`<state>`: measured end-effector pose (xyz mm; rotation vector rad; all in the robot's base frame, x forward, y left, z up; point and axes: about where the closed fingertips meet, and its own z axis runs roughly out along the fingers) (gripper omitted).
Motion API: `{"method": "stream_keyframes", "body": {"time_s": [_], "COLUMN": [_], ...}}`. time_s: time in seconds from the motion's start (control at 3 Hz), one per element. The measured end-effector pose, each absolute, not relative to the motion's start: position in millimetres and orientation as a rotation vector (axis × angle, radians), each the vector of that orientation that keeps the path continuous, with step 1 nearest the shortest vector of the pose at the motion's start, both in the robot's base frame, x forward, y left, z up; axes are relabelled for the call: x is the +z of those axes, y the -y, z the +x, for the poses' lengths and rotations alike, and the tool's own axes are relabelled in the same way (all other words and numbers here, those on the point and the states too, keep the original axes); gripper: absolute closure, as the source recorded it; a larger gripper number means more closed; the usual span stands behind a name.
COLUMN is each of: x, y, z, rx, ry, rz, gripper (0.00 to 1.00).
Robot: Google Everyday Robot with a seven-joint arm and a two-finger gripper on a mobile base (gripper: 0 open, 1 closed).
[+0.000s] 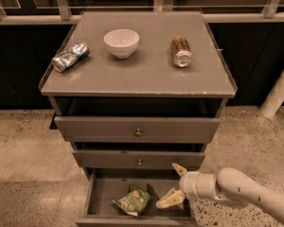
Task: Pick green jalapeno chip bag from bottom drawer and place on counter
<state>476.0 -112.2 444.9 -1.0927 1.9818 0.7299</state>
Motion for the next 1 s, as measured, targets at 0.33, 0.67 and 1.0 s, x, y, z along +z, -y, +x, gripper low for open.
{"method": "stream_keyframes", "body": {"time_s": [0.33, 0.67, 1.0], "x": [402, 324, 248], "y": [107, 88, 59], "z": [465, 454, 443], "rx": [0.793, 0.872, 0.998], "ry": [-2.011, -2.042, -2.085], "rz": [-1.023, -0.946, -0.897], "gripper": [0.0, 0.0, 0.0]}}
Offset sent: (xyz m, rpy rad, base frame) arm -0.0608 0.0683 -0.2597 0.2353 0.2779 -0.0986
